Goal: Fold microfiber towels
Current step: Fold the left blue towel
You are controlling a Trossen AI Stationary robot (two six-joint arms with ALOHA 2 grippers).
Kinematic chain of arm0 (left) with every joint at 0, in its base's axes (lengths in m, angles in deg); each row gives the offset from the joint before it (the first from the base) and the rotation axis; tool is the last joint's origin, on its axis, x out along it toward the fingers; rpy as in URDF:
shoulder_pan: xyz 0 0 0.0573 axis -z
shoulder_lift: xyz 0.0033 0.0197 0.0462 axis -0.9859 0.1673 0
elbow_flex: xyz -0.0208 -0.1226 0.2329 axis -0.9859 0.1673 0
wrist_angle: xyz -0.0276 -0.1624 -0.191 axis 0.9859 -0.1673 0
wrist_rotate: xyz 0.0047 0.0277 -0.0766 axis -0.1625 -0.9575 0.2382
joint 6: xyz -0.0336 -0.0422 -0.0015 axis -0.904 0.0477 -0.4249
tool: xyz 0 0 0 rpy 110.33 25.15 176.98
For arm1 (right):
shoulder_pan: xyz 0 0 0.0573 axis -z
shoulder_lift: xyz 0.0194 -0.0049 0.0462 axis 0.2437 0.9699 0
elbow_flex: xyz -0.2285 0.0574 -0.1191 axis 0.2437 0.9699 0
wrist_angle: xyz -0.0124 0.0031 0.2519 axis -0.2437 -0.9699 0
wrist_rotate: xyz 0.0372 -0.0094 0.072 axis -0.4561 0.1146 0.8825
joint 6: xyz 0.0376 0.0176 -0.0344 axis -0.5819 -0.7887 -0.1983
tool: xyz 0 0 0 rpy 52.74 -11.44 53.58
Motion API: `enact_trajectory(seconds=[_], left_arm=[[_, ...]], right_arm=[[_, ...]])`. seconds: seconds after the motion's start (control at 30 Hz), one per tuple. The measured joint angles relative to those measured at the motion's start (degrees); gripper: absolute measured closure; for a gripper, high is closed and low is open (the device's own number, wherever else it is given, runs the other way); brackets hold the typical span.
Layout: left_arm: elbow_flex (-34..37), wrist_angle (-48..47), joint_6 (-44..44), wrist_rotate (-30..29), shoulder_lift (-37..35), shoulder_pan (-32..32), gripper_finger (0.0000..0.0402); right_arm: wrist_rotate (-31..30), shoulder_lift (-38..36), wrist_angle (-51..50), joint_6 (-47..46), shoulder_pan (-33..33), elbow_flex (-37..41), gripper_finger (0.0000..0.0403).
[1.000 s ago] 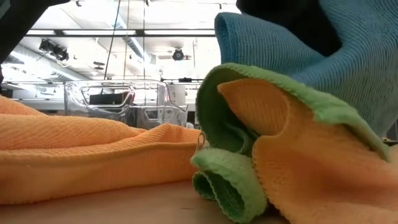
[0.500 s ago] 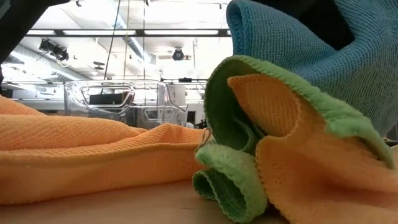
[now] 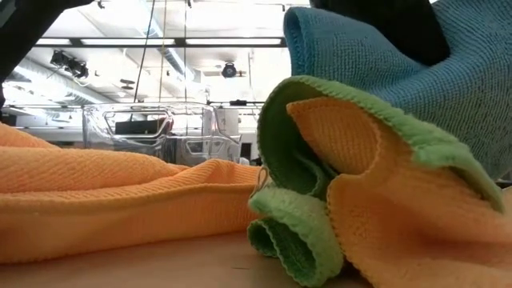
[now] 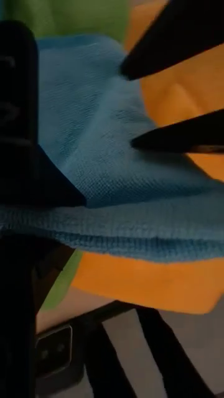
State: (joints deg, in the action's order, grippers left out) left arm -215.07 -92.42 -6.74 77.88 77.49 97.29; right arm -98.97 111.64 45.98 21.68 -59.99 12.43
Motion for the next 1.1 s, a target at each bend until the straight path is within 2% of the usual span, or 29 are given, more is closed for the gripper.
enact_trajectory(seconds=[0.2, 0.4, 0.53, 0.8, 0.9, 1.1], left_arm=[[0.00, -1.61, -4.18, -0.02, -1.40, -0.80, 0.0342], [-0.02, -1.80, -4.79, -0.02, -2.10, -2.46, 0.0341], [-0.02, -1.58, -2.10, 2.15, -2.10, -3.06, 0.0338], [-0.02, -0.92, 6.87, 2.59, -1.59, -3.32, 0.0351], [0.07, -0.93, 8.18, 2.85, -0.71, -4.01, 0.0349], [0.10, -0.87, 8.54, 7.40, 0.29, -5.26, 0.0357]], right_arm=[[1.56, -3.78, -5.74, -4.43, 0.04, -0.02, 0.0207], [3.76, -3.51, -6.91, -5.41, 0.86, -0.02, 0.0207], [4.06, -3.19, -7.01, -5.58, 1.98, -0.02, 0.0207], [4.16, -3.12, -8.23, -1.22, 3.93, 0.00, 0.0207], [5.64, -3.12, -10.25, -0.26, 3.91, 0.00, 0.0207], [6.72, -4.47, -17.37, -1.89, 3.61, 0.00, 0.0207]])
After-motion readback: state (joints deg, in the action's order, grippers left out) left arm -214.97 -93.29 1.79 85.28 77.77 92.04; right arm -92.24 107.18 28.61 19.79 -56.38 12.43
